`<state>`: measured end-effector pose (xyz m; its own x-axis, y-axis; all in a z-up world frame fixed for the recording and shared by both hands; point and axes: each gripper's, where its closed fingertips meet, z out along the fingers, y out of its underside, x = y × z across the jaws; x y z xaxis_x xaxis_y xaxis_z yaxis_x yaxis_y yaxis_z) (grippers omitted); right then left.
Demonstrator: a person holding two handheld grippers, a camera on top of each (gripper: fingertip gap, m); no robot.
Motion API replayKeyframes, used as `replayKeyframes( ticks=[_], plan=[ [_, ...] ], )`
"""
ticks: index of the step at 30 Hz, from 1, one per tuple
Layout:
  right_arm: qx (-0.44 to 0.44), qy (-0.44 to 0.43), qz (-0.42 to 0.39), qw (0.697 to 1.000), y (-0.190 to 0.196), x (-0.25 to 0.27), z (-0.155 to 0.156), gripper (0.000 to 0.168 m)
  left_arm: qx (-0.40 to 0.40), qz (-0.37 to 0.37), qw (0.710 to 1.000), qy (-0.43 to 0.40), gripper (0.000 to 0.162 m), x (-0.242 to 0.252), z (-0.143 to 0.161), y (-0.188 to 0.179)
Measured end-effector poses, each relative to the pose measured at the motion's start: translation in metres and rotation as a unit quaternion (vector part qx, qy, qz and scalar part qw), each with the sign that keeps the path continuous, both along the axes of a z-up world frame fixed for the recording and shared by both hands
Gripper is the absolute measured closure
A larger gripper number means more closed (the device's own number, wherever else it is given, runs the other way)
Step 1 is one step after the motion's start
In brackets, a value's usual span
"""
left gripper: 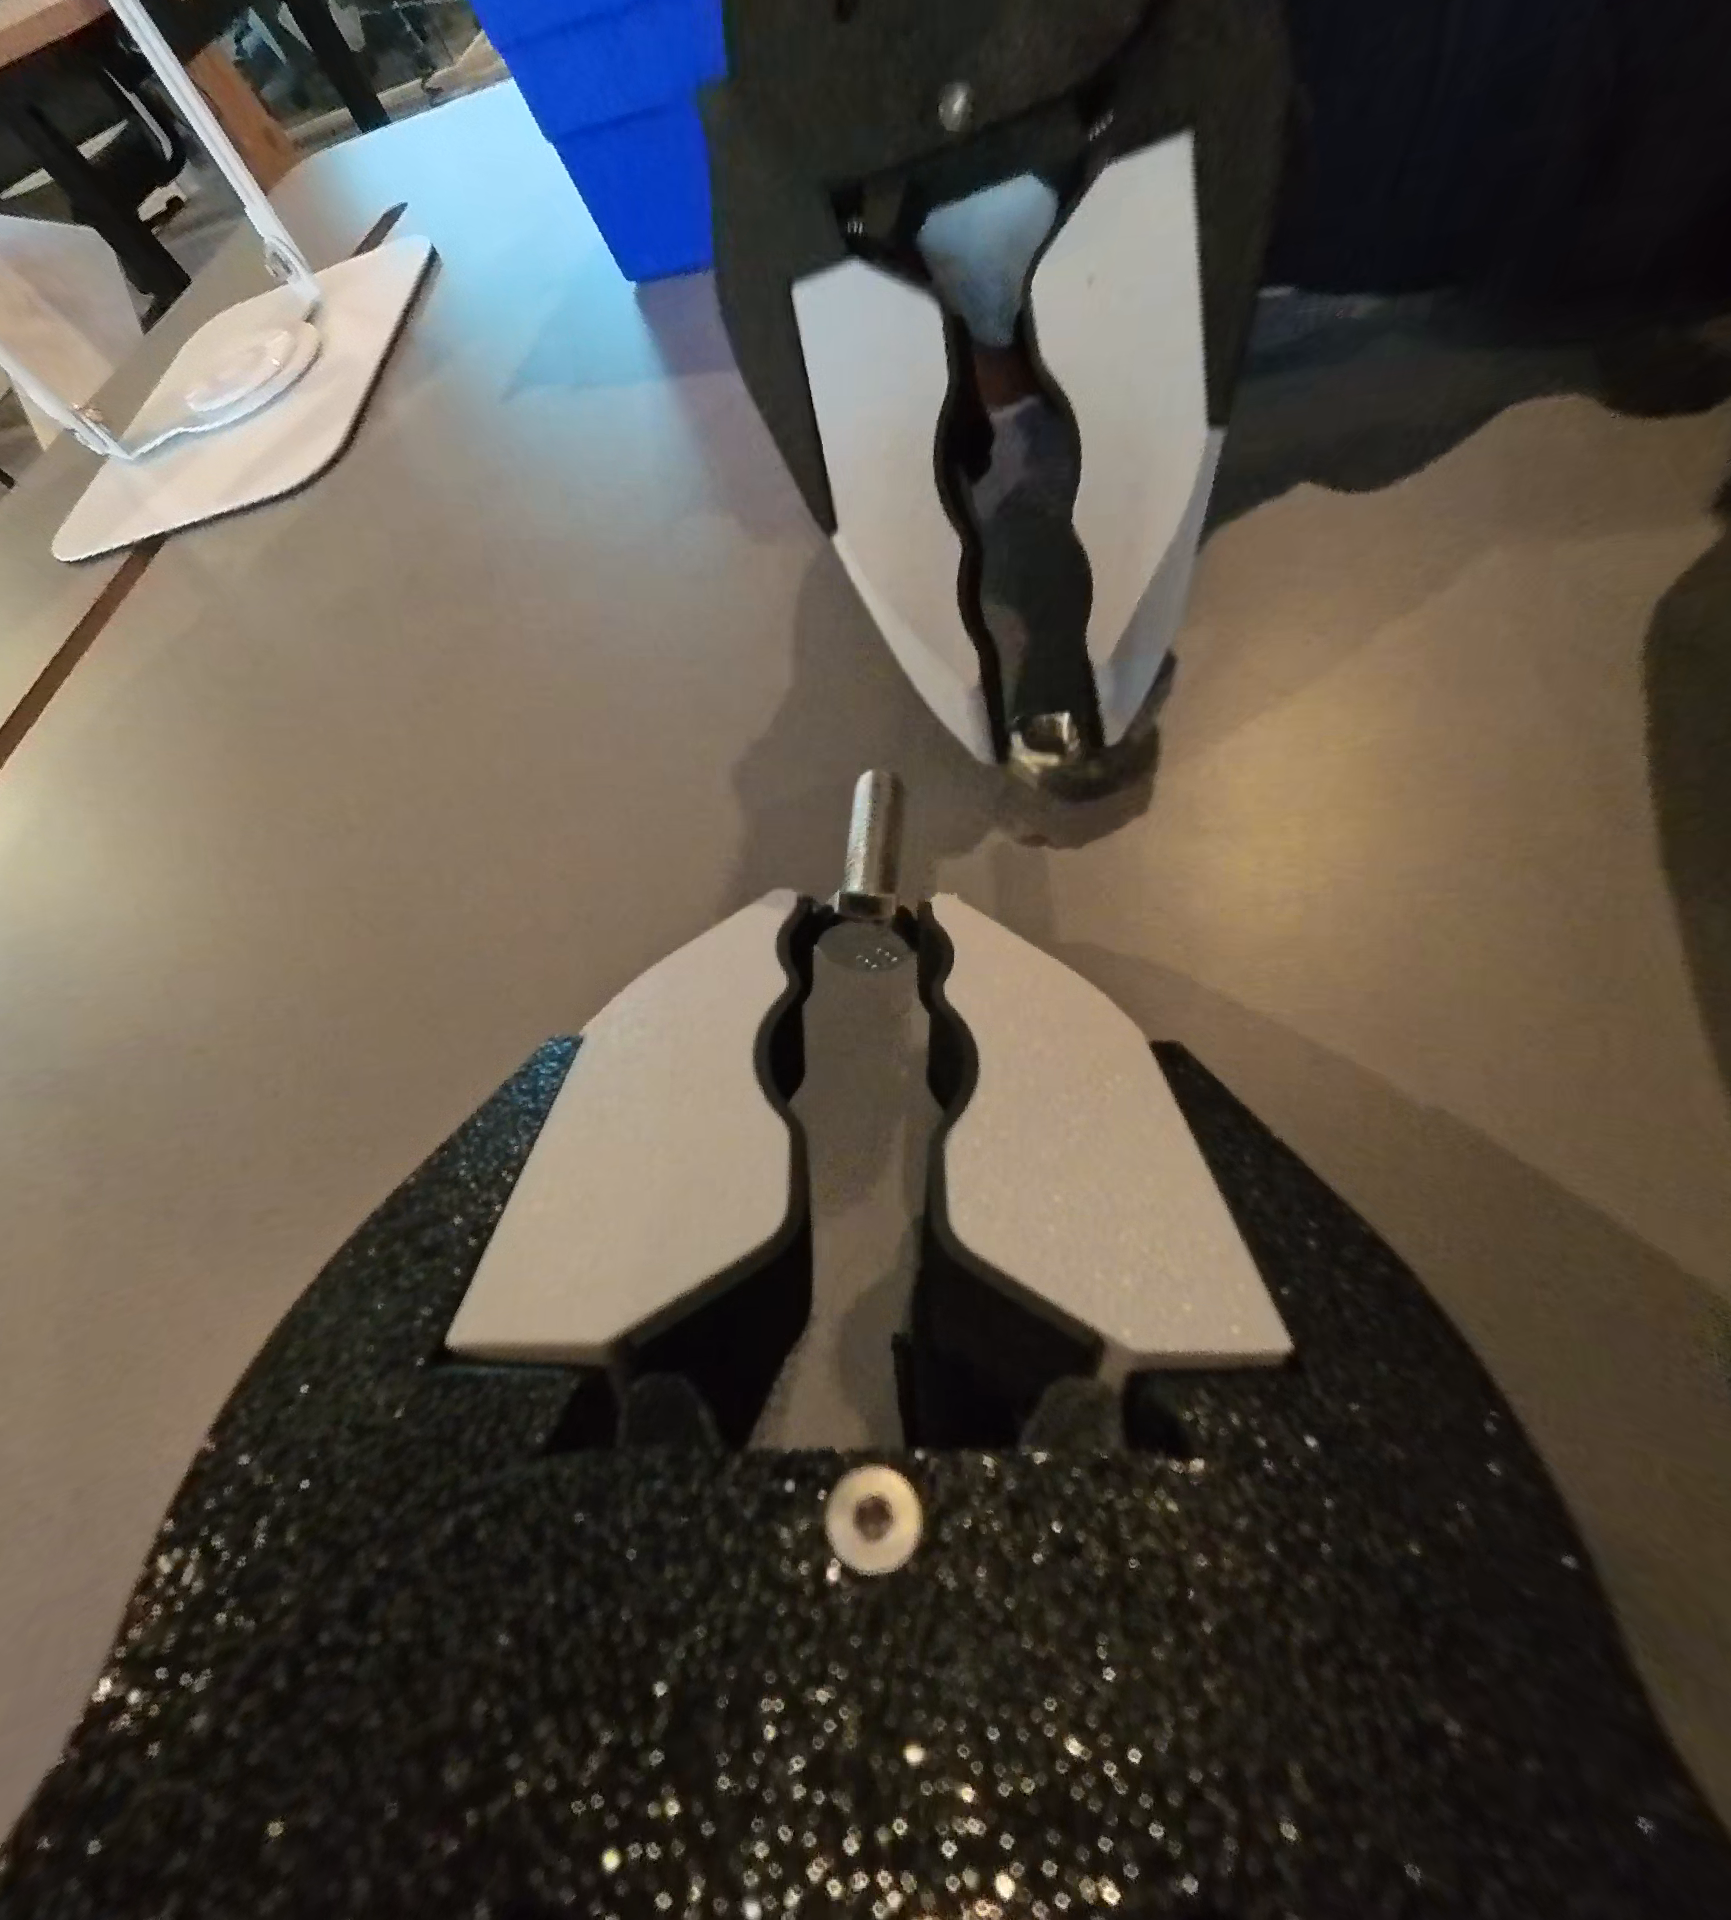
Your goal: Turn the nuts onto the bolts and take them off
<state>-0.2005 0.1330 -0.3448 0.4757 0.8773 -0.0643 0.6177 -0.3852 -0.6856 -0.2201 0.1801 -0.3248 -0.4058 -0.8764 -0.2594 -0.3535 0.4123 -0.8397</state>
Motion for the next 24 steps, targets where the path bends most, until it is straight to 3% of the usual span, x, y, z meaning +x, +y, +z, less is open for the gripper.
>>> replayKeyframes(
  ticks=[1,4,7,11,14,16,20,24],
  plan=[
    [0.011,-0.003,-0.006,1.000,-0.001,0.001,0.008,0.149,-0.001,0.000,1.000,-0.003,0.144,0.000,0.001,0.000],
    [0.073,-0.010,-0.049,0.996,-0.008,0.010,0.049,0.149,-0.003,0.004,1.000,-0.009,0.144,0.000,0.003,0.001],
    [0.147,-0.062,-0.142,0.977,-0.033,0.043,0.101,0.149,-0.003,0.006,1.000,-0.012,0.144,-0.001,0.003,0.001],
    [0.197,-0.172,-0.345,0.901,-0.093,0.142,0.151,0.150,-0.004,0.006,1.000,-0.014,0.144,-0.001,0.004,0.001],
    [0.092,-0.223,-0.461,0.854,-0.143,0.216,0.130,0.150,-0.008,0.008,1.000,-0.021,0.144,-0.001,0.006,0.001],
    [0.016,-0.234,-0.486,0.842,-0.163,0.249,0.100,0.150,-0.009,0.008,1.000,-0.025,0.144,-0.002,0.008,0.002],
    [-0.102,-0.242,-0.481,0.837,-0.185,0.280,0.045,0.149,0.000,0.008,1.000,-0.023,0.143,-0.002,0.006,0.001],
    [-0.163,-0.246,-0.471,0.831,-0.196,0.293,0.017,0.149,0.004,0.008,1.000,-0.020,0.143,-0.002,0.005,0.000]
  ],
)
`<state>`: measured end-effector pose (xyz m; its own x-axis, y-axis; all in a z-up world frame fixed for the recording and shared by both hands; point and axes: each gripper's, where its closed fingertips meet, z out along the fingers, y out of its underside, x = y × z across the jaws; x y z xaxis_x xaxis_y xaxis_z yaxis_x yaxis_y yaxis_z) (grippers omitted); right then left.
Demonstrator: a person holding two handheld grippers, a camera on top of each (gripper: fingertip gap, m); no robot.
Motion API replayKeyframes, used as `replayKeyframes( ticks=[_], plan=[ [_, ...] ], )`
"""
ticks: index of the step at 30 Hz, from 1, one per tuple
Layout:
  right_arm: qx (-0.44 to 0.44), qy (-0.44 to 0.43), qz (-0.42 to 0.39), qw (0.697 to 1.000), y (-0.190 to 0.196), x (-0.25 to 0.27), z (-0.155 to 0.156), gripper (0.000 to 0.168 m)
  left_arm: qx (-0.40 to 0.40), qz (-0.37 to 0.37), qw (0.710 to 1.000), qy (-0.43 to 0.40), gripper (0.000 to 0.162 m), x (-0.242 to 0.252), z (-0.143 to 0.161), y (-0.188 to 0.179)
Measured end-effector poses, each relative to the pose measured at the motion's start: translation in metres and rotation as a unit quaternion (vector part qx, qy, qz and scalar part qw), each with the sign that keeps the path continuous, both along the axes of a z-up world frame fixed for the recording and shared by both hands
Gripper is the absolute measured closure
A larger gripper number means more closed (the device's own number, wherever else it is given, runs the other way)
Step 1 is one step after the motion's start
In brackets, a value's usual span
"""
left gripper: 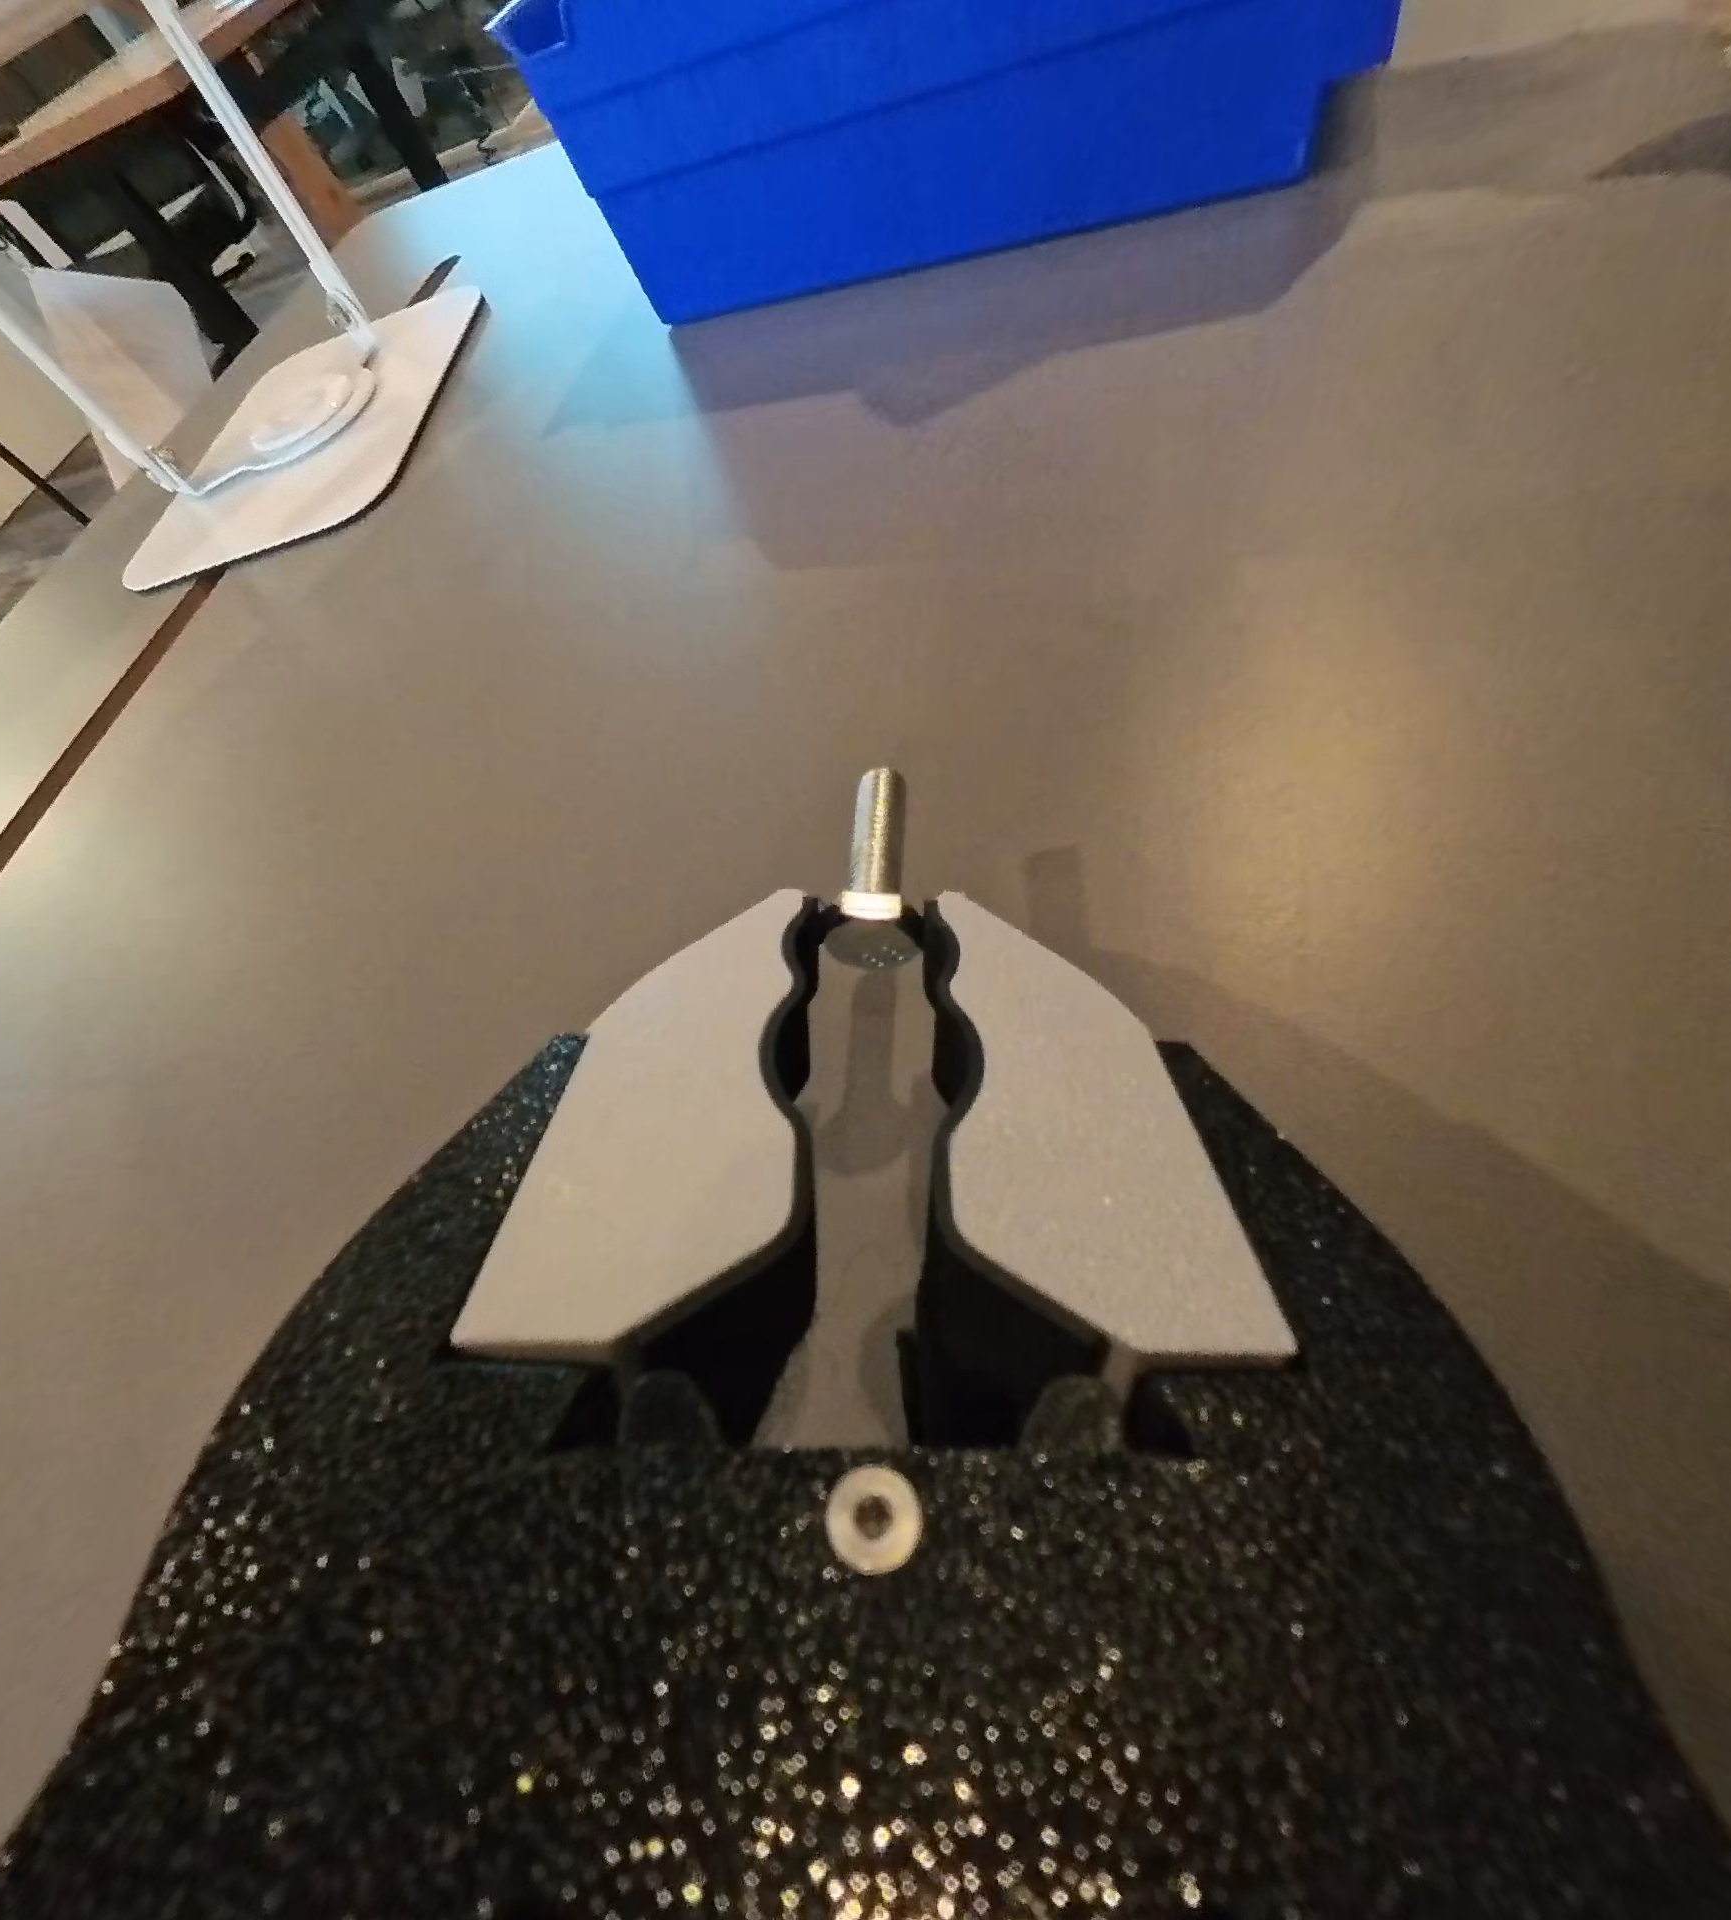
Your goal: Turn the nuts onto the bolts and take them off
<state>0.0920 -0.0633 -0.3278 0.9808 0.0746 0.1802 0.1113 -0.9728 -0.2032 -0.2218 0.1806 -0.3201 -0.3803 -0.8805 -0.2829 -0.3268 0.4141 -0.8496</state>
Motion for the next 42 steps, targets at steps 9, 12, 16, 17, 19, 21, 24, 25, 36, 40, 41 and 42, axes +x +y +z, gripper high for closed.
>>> replayKeyframes(
  ticks=[9,12,16,17,19,21,24,25,36,40,41,42],
  plan=[
    [-0.031,0.005,-0.025,0.999,-0.012,0.009,-0.018,0.137,-0.001,-0.001,1.000,0.000,0.143,0.000,0.000,0.000],
    [0.049,-0.017,-0.037,0.998,0.003,-0.001,0.023,0.133,0.000,-0.001,1.000,0.000,0.144,0.000,0.000,0.000],
    [0.227,-0.040,0.093,0.969,0.065,-0.078,0.097,0.143,-0.001,-0.004,1.000,-0.005,0.144,-0.001,0.001,-0.001],
    [0.264,-0.025,0.158,0.951,0.086,-0.111,0.105,0.145,-0.002,-0.005,1.000,-0.006,0.144,0.000,0.002,-0.001],
    [0.331,0.073,0.309,0.888,0.123,-0.197,0.108,0.145,-0.003,-0.005,1.000,-0.005,0.144,0.000,0.002,-0.001],
    [0.374,0.195,0.383,0.822,0.148,-0.267,0.102,0.143,-0.003,-0.006,1.000,-0.006,0.144,0.000,0.002,-0.002],
    [0.375,0.242,0.372,0.814,0.190,-0.298,0.062,0.137,-0.007,-0.010,1.000,-0.014,0.144,-0.001,0.004,-0.002],
    [0.376,0.241,0.370,0.815,0.200,-0.302,0.050,0.135,-0.011,-0.013,1.000,-0.018,0.144,-0.002,0.006,-0.003],
    [0.379,0.242,0.389,0.804,0.225,-0.323,0.021,0.157,-0.030,-0.072,0.996,-0.040,0.143,-0.008,0.014,-0.019],
    [0.372,0.251,0.388,0.805,0.221,-0.321,0.026,0.158,-0.035,-0.067,0.995,-0.067,0.137,-0.007,0.021,-0.019],
    [0.373,0.238,0.387,0.809,0.220,-0.317,0.028,0.158,-0.042,-0.062,0.994,-0.073,0.131,-0.006,0.023,-0.018],
    [0.374,0.220,0.385,0.815,0.219,-0.311,0.033,0.158,-0.051,-0.056,0.994,-0.077,0.125,-0.006,0.026,-0.016]
  ],
)
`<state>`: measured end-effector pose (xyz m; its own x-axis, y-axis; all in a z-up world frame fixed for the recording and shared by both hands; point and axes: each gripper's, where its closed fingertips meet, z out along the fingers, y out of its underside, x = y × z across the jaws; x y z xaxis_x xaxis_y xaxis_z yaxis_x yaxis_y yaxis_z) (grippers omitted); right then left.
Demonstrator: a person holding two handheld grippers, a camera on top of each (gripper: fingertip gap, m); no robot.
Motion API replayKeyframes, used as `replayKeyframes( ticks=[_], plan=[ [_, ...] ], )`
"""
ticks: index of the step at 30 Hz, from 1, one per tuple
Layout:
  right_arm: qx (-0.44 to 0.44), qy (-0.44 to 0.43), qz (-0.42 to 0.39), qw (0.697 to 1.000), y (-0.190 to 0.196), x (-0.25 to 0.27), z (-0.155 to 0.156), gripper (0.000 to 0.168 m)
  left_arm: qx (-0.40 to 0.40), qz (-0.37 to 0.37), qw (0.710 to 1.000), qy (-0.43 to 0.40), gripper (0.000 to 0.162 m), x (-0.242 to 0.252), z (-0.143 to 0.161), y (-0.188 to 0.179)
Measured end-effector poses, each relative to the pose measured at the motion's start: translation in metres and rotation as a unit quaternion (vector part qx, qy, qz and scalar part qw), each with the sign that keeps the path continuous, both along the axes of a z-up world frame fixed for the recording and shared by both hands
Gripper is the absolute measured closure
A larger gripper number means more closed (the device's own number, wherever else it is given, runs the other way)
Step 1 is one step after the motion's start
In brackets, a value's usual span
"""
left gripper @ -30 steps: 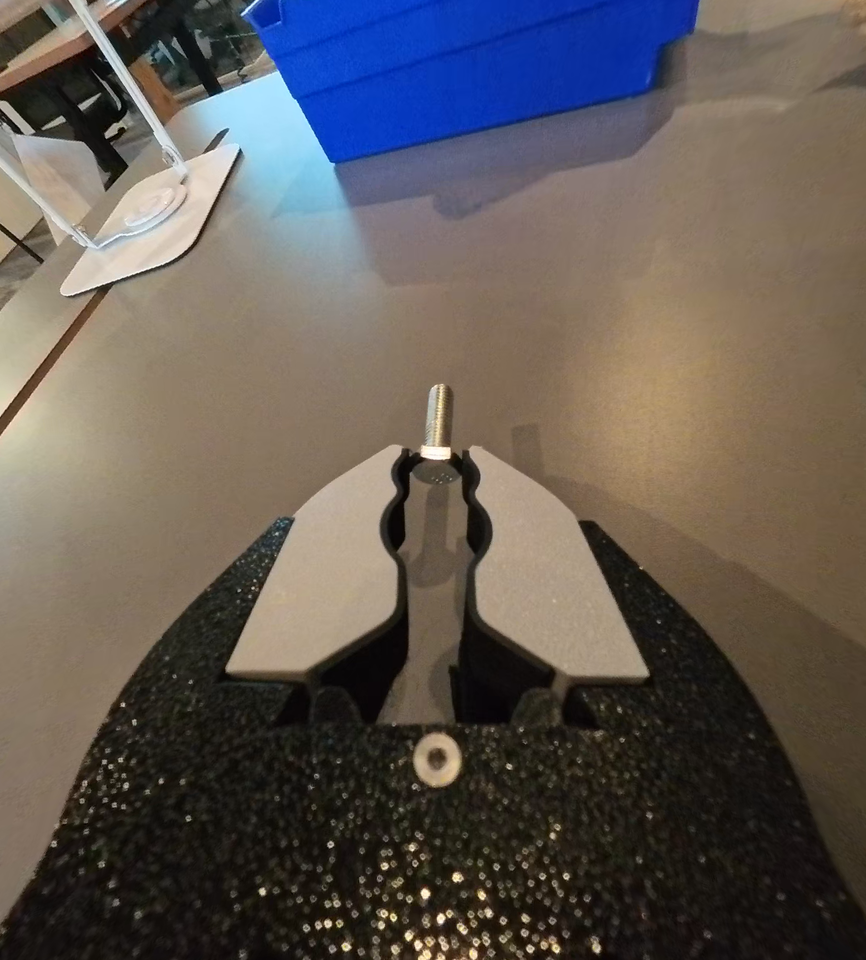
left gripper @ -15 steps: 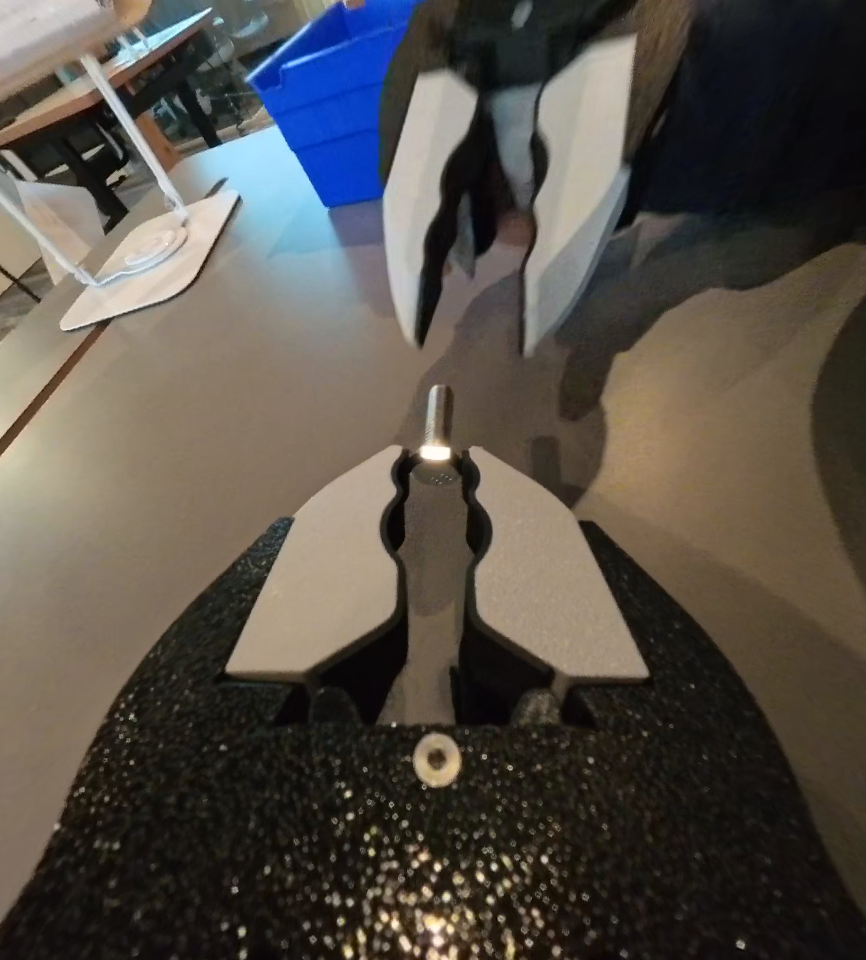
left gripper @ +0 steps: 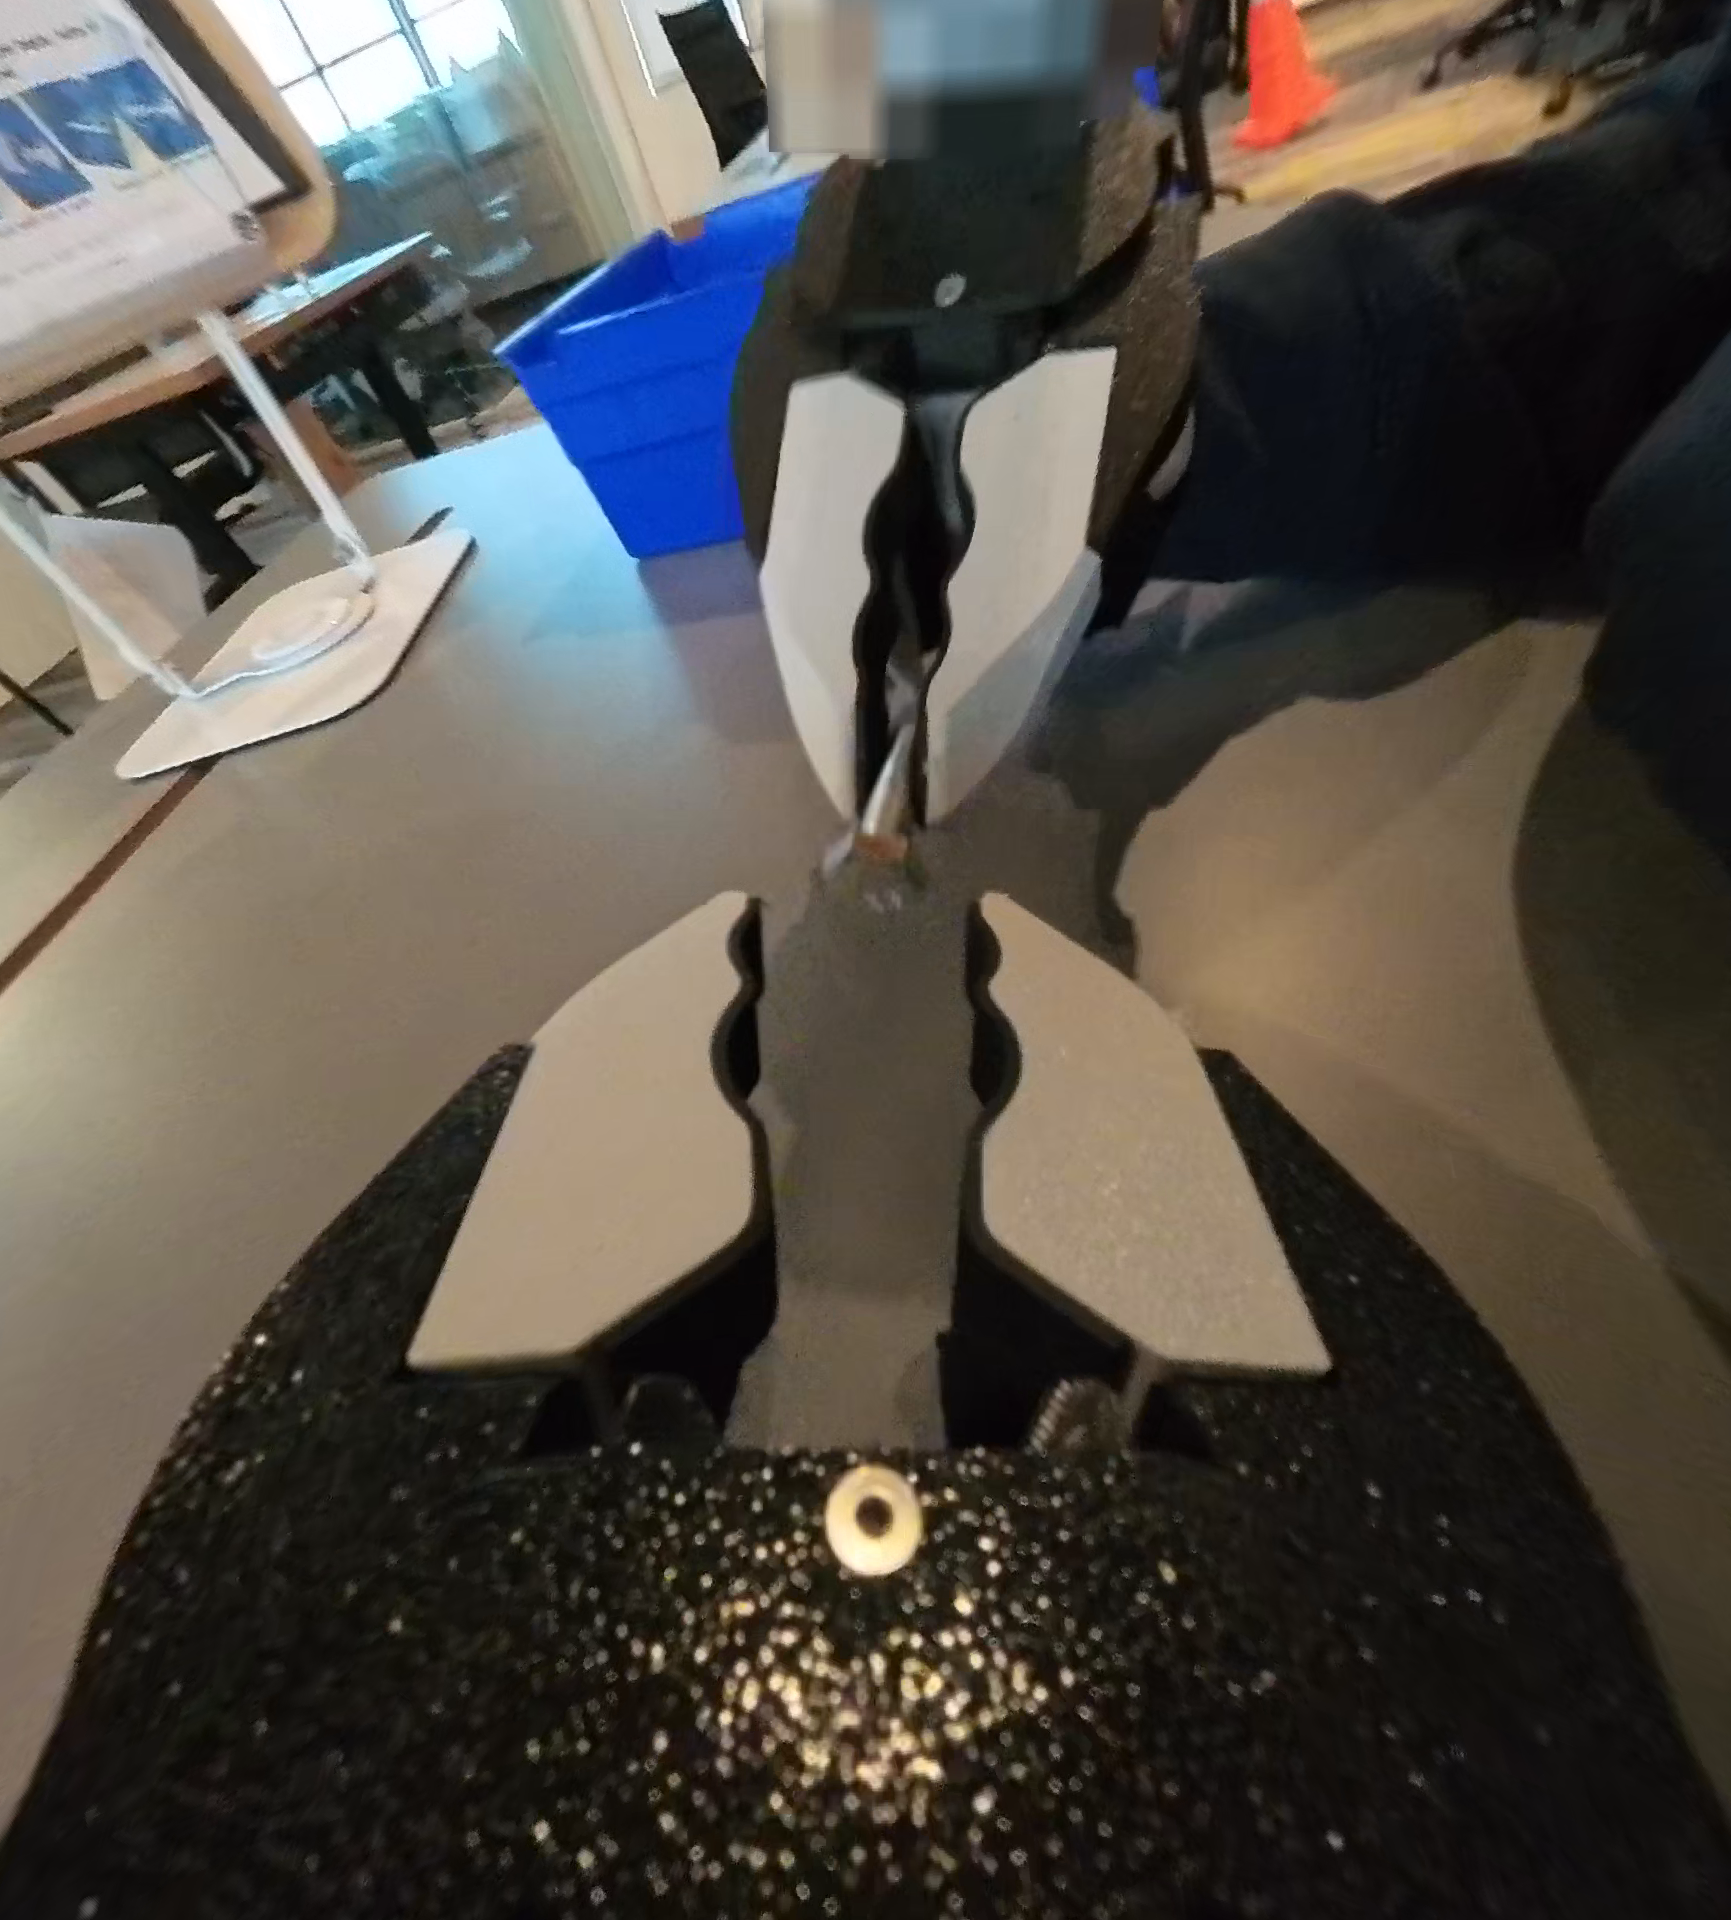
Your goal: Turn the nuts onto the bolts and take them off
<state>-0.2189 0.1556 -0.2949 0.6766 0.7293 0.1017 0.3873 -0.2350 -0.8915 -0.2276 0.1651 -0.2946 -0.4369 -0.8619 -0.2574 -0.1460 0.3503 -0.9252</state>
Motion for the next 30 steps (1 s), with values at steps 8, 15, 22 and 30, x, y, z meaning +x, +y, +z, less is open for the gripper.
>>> replayKeyframes(
  ticks=[8,15,22,30],
  plan=[
    [0.041,-0.249,-0.301,0.920,-0.044,0.184,0.096,0.158,-0.015,0.023,1.000,-0.007,0.126,0.002,0.004,0.007],
    [-0.280,-0.319,-0.447,0.787,-0.138,0.346,0.047,0.158,0.028,0.025,0.999,0.014,0.129,0.004,-0.007,0.003],
    [-0.372,-0.309,-0.422,0.766,-0.150,0.369,0.006,0.156,0.026,0.027,0.999,0.013,0.130,0.004,-0.007,0.004],
    [-0.200,-0.269,-0.447,0.829,-0.106,0.295,0.065,0.153,0.027,0.035,0.999,0.015,0.135,0.005,-0.007,0.005]
  ],
)
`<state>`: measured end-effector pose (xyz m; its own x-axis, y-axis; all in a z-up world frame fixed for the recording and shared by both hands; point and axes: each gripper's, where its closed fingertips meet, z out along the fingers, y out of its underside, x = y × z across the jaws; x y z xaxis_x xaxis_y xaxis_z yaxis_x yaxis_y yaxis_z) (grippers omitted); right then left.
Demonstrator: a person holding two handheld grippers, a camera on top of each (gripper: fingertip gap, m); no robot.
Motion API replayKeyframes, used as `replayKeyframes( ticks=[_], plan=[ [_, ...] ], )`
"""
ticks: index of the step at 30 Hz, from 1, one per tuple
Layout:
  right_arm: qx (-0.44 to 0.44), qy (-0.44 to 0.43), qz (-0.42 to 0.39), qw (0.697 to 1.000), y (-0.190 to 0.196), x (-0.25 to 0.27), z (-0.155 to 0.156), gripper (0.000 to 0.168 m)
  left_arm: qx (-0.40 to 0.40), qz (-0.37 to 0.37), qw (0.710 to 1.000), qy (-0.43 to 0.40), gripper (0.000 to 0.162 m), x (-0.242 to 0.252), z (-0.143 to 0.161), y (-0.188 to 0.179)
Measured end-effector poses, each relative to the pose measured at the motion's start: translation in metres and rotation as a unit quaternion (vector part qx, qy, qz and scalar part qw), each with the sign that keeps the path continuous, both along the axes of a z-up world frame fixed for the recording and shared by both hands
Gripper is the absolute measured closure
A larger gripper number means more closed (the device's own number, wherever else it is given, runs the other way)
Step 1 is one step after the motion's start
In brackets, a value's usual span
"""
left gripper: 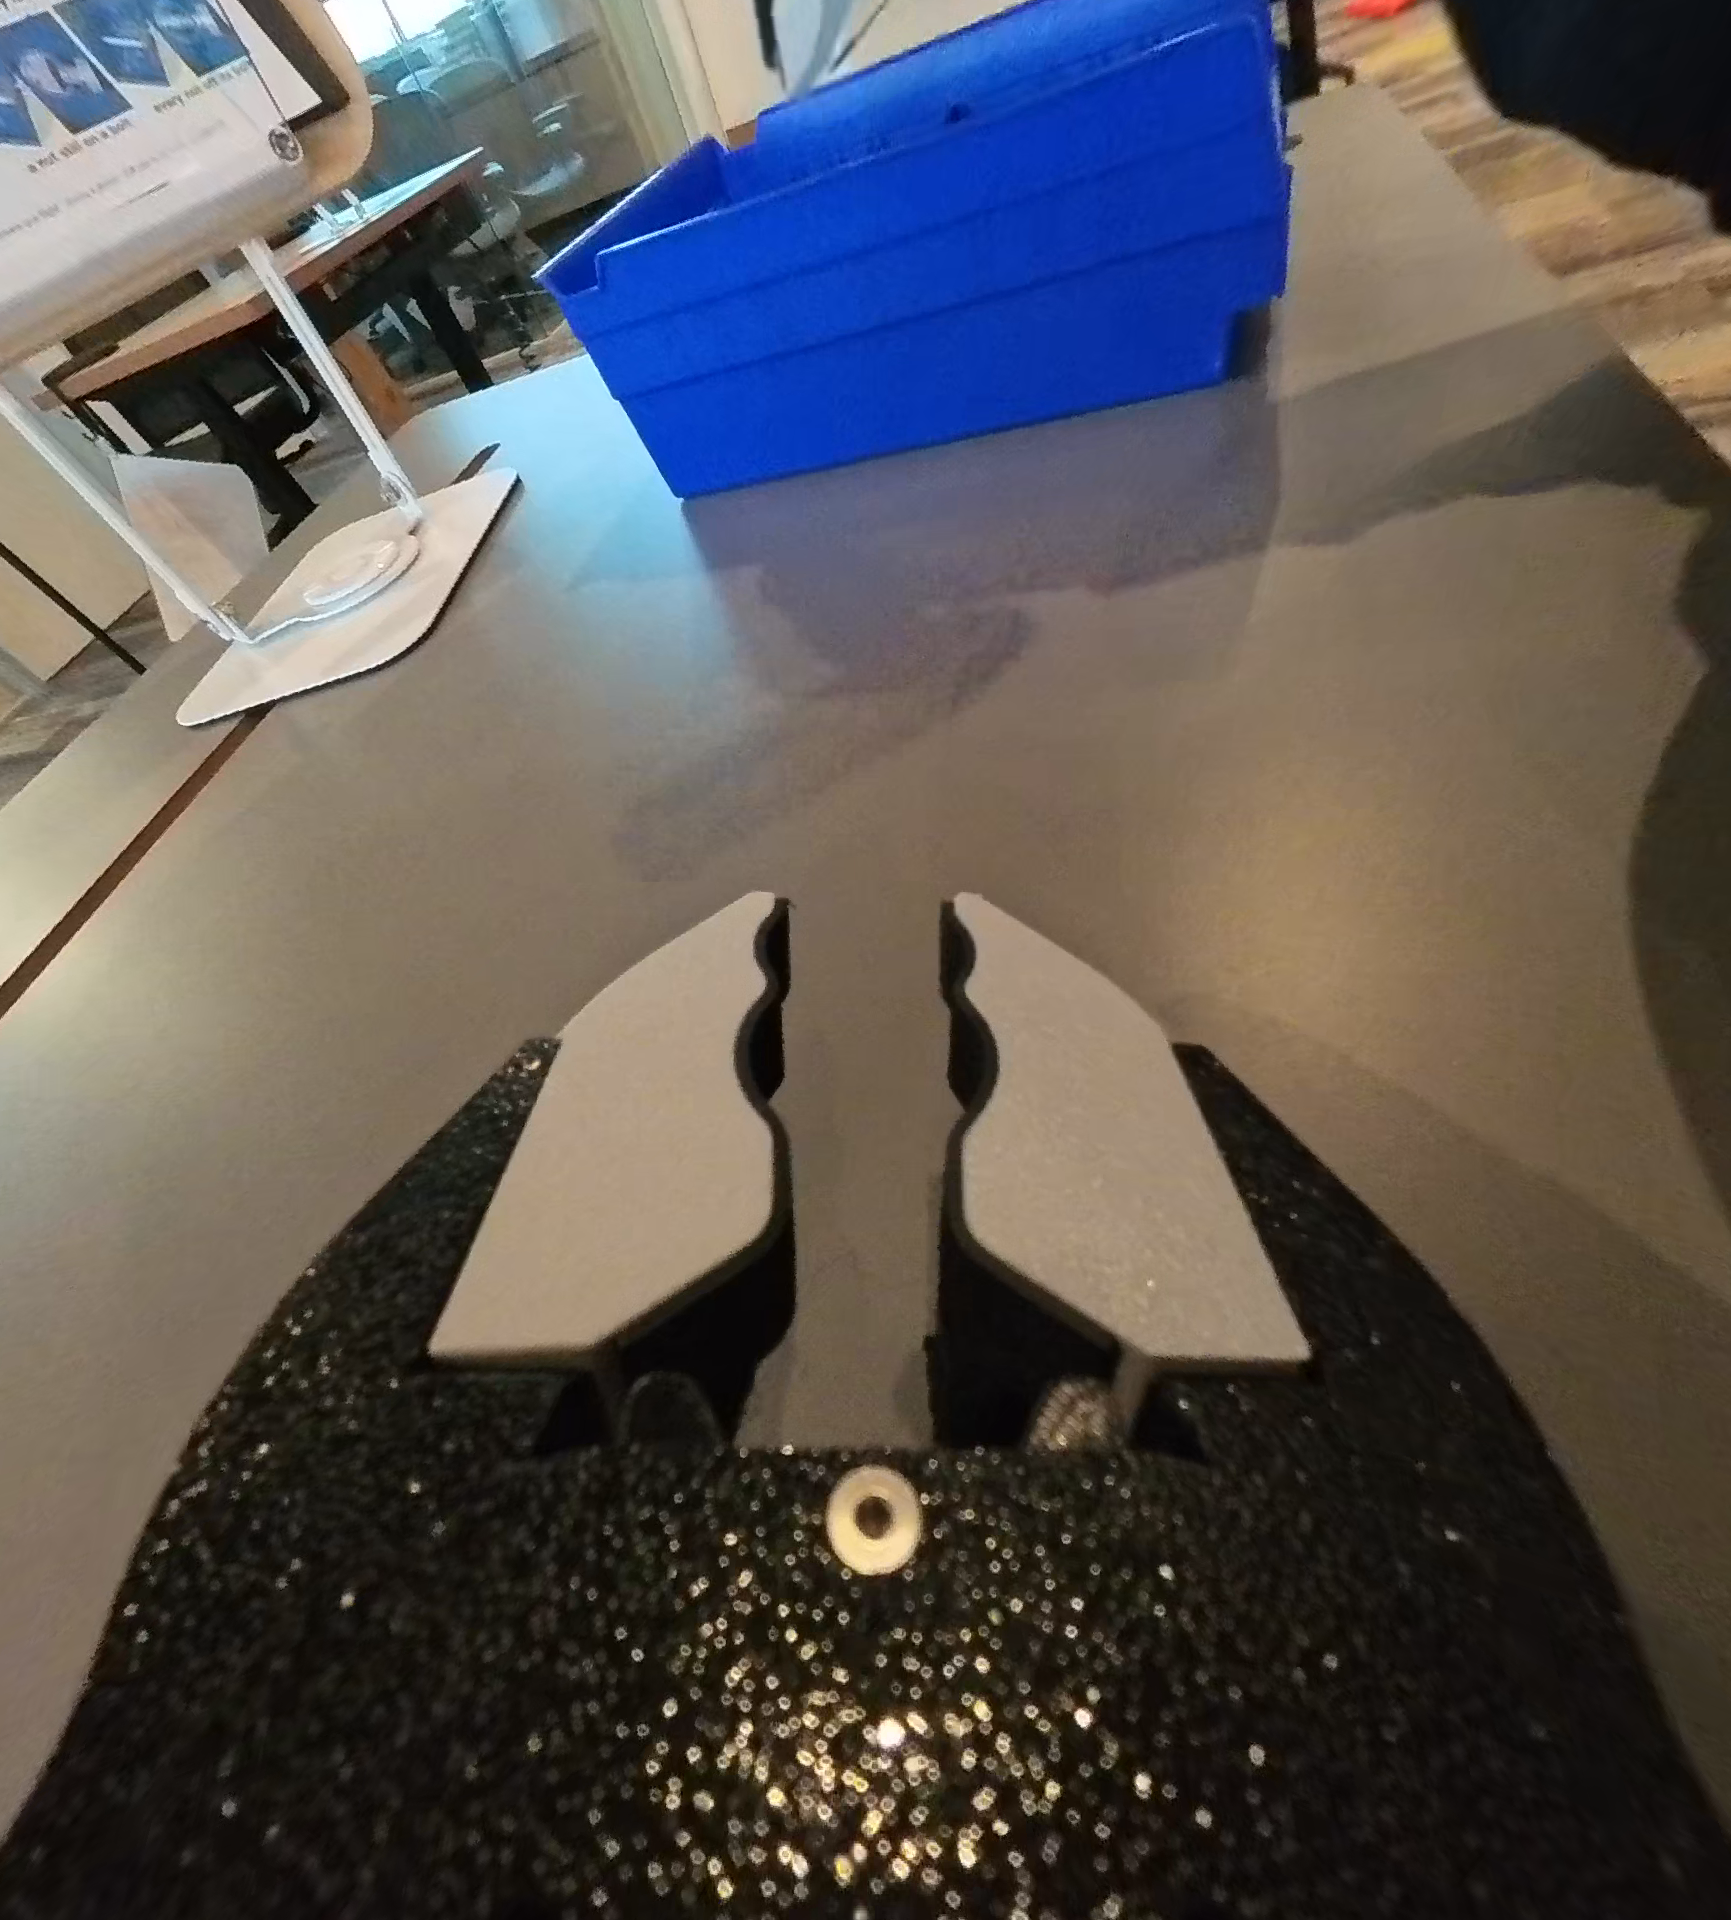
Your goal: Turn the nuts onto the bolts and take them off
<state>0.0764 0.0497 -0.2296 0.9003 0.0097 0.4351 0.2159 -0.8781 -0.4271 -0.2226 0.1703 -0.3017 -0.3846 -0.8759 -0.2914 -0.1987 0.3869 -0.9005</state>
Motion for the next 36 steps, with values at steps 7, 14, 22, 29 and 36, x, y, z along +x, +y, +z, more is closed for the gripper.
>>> replayKeyframes(
  ticks=[7,14,22,29,36],
  plan=[
    [0.233,0.083,0.162,0.955,0.097,-0.168,-0.012,0.155,-0.037,0.020,0.999,0.009,0.149,0.000,0.003,0.006],
    [0.288,0.060,0.161,0.942,0.137,-0.189,-0.063,0.155,-0.077,0.045,0.996,0.013,0.152,0.000,0.006,0.016],
    [0.342,0.093,0.162,0.921,0.130,-0.192,-0.047,0.154,-0.056,0.087,0.994,-0.047,0.156,-0.006,0.061,0.013],
    [0.363,0.110,0.171,0.909,0.126,-0.197,-0.035,0.154,-0.021,0.501,0.865,0.007,0.154,-0.127,0.132,0.160],
    [0.379,0.120,0.186,0.899,0.122,-0.205,-0.024,0.154,-0.254,0.666,0.664,0.228,0.157,-0.234,0.037,0.249]
  ],
)
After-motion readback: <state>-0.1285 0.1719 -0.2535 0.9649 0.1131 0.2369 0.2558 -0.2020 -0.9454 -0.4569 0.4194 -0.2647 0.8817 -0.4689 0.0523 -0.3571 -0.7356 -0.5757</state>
